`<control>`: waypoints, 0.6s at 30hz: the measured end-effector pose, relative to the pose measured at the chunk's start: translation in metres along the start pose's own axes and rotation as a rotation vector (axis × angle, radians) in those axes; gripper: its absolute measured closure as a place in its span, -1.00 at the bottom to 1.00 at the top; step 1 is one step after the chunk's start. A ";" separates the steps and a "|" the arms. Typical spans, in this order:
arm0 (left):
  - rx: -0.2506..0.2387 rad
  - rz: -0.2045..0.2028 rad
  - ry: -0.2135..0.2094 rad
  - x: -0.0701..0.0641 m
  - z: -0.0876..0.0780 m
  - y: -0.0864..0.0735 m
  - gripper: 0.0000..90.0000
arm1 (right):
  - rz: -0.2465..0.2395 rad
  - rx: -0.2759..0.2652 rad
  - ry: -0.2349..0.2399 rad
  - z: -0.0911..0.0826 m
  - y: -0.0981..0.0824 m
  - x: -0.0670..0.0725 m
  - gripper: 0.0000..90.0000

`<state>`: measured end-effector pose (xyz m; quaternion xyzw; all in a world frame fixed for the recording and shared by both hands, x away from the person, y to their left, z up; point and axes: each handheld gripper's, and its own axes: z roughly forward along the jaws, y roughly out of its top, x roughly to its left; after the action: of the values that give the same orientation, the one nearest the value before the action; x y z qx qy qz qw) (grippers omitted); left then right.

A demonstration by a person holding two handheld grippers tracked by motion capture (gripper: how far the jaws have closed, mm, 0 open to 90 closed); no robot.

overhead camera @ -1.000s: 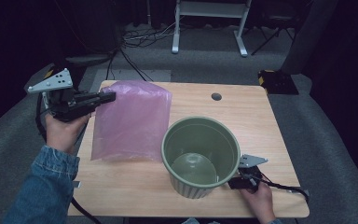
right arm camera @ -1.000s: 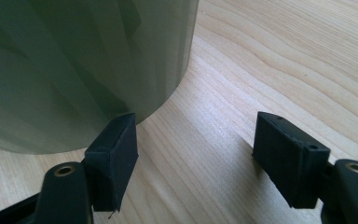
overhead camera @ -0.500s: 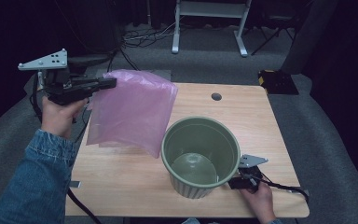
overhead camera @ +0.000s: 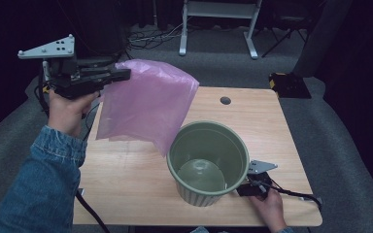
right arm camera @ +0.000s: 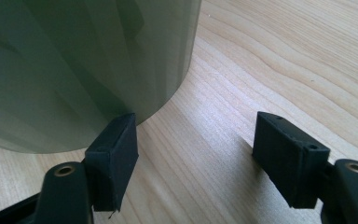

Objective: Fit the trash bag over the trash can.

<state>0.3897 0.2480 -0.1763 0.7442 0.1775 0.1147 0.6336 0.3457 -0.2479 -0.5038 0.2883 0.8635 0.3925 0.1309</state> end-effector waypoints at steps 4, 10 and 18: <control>-0.005 0.025 -0.027 -0.007 0.009 0.015 0.98 | 0.000 0.000 0.000 0.000 0.000 0.000 -0.32; -0.002 0.042 -0.075 -0.015 0.030 0.025 0.98 | 0.003 0.001 0.001 0.000 0.000 0.000 -0.32; 0.022 0.050 -0.121 -0.026 0.066 0.030 0.98 | 0.003 0.002 0.001 0.000 0.000 0.000 -0.32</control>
<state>0.3959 0.1741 -0.1567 0.7611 0.1215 0.0836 0.6317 0.3456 -0.2479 -0.5037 0.2893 0.8635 0.3922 0.1297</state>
